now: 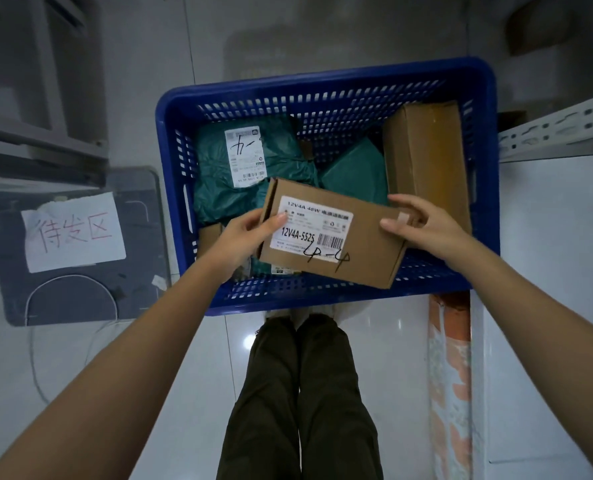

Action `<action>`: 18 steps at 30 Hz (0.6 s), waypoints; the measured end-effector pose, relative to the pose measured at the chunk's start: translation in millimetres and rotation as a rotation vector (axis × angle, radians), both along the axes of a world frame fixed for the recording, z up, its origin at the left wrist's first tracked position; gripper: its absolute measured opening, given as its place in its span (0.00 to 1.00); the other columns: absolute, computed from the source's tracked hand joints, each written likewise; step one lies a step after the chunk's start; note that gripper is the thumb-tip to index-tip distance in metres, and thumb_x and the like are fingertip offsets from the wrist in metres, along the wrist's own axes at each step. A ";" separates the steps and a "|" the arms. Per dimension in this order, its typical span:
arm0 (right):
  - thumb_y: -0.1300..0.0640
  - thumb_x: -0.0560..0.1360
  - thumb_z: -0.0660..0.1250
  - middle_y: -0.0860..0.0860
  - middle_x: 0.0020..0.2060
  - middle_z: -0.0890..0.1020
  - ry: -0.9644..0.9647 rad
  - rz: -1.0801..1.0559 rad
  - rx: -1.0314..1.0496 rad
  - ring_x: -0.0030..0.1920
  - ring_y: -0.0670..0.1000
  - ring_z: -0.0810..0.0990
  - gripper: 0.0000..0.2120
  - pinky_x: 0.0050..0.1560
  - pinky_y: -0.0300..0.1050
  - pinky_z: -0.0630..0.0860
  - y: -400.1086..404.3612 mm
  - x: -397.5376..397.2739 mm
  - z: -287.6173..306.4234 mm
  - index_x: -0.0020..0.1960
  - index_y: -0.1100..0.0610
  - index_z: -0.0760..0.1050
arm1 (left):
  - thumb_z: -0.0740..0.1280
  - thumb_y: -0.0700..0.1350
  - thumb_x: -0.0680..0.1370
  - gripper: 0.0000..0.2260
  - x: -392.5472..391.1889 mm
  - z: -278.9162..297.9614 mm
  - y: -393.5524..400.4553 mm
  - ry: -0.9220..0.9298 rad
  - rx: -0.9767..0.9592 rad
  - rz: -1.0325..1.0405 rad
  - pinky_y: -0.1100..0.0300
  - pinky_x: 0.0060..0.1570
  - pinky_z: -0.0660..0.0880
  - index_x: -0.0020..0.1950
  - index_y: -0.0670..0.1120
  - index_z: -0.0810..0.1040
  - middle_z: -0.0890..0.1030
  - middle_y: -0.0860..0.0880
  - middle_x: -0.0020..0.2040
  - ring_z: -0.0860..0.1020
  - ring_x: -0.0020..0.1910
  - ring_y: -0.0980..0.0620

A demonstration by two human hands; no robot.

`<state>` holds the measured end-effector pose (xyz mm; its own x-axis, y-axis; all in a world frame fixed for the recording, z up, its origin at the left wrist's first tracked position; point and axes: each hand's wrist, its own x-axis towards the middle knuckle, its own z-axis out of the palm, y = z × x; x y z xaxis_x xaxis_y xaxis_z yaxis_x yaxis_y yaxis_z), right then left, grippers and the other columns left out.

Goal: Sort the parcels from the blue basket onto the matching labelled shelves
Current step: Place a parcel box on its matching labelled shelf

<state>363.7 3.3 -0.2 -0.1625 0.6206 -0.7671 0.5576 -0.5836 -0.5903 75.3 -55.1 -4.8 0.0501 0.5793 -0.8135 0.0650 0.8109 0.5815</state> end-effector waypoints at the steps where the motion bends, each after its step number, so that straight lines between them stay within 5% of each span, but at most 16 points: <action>1: 0.47 0.71 0.71 0.46 0.63 0.69 -0.005 -0.124 -0.012 0.63 0.47 0.67 0.27 0.62 0.45 0.70 -3.8 -4.5 2.5 0.68 0.45 0.68 | 0.67 0.53 0.77 0.09 0.4 4.0 -1.1 0.011 -0.016 0.055 0.67 0.44 0.76 0.55 0.54 0.79 0.83 0.56 0.51 0.80 0.49 0.60; 5: 0.43 0.70 0.68 0.47 0.62 0.71 0.166 -0.474 -0.167 0.62 0.50 0.71 0.36 0.63 0.54 0.72 -25.6 -29.2 21.6 0.74 0.51 0.60 | 0.67 0.55 0.76 0.08 -0.8 27.5 -9.1 0.026 -0.069 0.230 0.59 0.49 0.78 0.50 0.53 0.79 0.84 0.54 0.48 0.82 0.49 0.56; 8: 0.41 0.74 0.63 0.48 0.64 0.74 0.116 -0.441 -0.107 0.62 0.49 0.74 0.31 0.65 0.52 0.72 -40.8 -45.2 43.6 0.73 0.51 0.63 | 0.64 0.57 0.77 0.10 -3.0 54.3 -14.6 0.040 -0.066 0.250 0.60 0.49 0.78 0.51 0.52 0.79 0.84 0.55 0.46 0.82 0.47 0.56; 13: 0.48 0.82 0.52 0.43 0.59 0.69 0.074 -0.418 0.058 0.58 0.42 0.69 0.23 0.48 0.28 0.68 -56.7 -59.7 115.1 0.75 0.51 0.56 | 0.51 0.60 0.81 0.15 8.4 122.0 -13.6 0.084 -0.049 0.313 0.54 0.59 0.73 0.58 0.57 0.74 0.81 0.54 0.52 0.79 0.51 0.55; 18: 0.47 0.82 0.52 0.43 0.62 0.68 0.090 -0.425 0.194 0.61 0.42 0.66 0.23 0.60 0.38 0.64 -57.3 -48.5 206.6 0.75 0.50 0.56 | 0.49 0.65 0.79 0.25 17.8 207.5 -13.0 0.115 -0.044 0.329 0.47 0.65 0.70 0.65 0.54 0.75 0.82 0.50 0.56 0.79 0.57 0.49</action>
